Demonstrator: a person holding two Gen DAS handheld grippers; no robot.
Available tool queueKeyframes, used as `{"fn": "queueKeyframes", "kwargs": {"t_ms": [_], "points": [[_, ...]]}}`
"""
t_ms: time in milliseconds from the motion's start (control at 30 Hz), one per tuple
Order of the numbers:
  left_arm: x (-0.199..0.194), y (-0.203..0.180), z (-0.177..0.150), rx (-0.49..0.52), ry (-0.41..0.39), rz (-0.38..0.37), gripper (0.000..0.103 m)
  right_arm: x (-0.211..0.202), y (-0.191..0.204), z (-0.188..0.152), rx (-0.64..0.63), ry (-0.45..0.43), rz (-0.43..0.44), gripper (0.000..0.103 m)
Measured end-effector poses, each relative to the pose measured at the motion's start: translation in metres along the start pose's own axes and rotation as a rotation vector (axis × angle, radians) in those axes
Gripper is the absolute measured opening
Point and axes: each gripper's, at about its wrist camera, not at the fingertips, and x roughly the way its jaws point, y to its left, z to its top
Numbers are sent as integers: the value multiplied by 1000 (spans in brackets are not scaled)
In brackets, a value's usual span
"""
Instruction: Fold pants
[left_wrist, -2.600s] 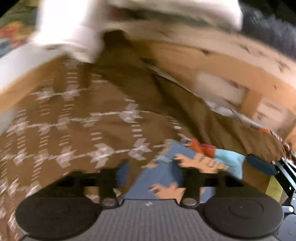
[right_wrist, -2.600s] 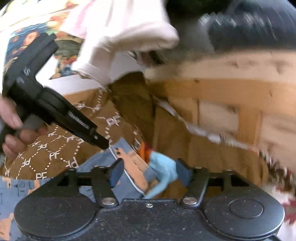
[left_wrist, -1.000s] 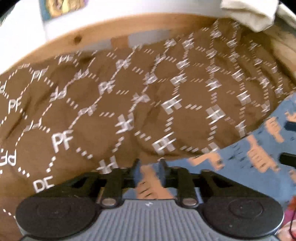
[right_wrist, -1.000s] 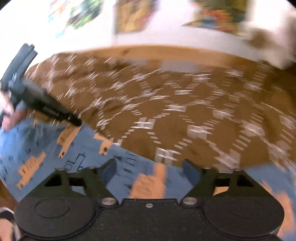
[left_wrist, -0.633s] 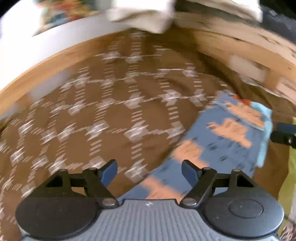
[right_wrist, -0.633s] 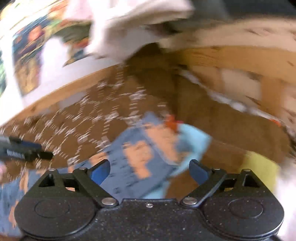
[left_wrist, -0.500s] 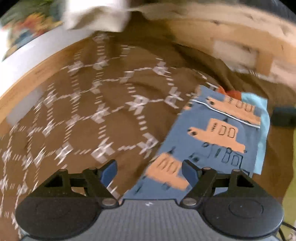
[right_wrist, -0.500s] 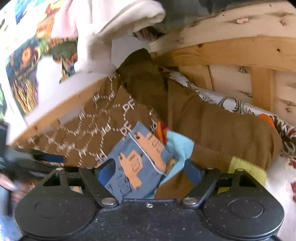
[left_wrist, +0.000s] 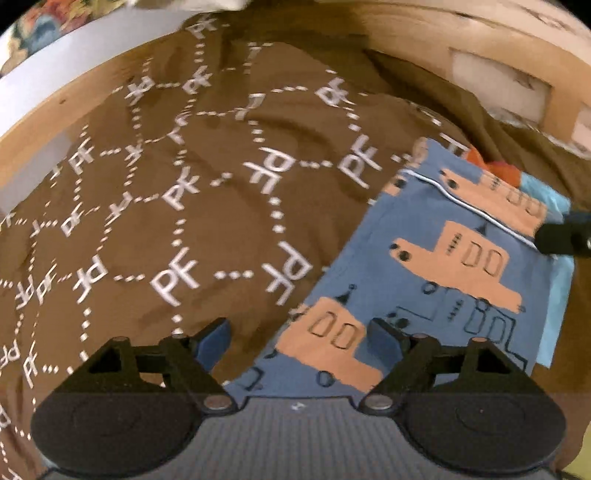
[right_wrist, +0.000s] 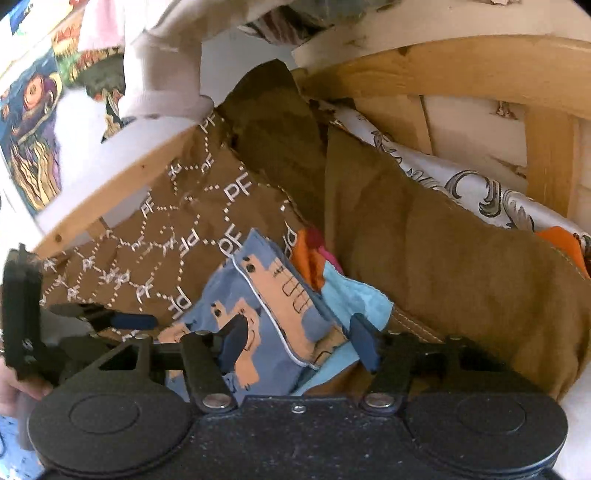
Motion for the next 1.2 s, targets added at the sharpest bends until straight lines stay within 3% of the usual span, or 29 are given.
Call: {"fn": "queueKeyframes", "kwargs": {"t_ms": [233,300,367,433,567,633,767,900,1000,1200], "points": [[-16,21,16,-133,-48,-63,80,3,-2,2,164,-4,-34,60],[-16,16,31,-148,-54,-79,80,5,-5,2,219,-5,-46,45],[-16,15,41,-175,-52,-107,80,5,-11,1,267,-14,-59,20],[-16,15,51,-217,-45,-157,80,1,-14,-2,269,-35,-39,16],[-24,19,66,-295,-34,-254,74,-14,15,-11,15,-126,-54,14],[-27,19,73,-326,8,-293,66,-19,34,-18,-117,-166,-66,14],[-30,16,83,-377,73,-337,64,-22,67,-39,-350,-213,-89,14],[-29,4,91,-368,118,-353,64,-21,89,-56,-485,-236,-98,14],[-23,-10,97,-322,158,-320,64,-20,98,-66,-559,-255,-102,14],[-11,-29,104,-282,203,-279,64,-14,105,-80,-612,-254,-107,14]]}}
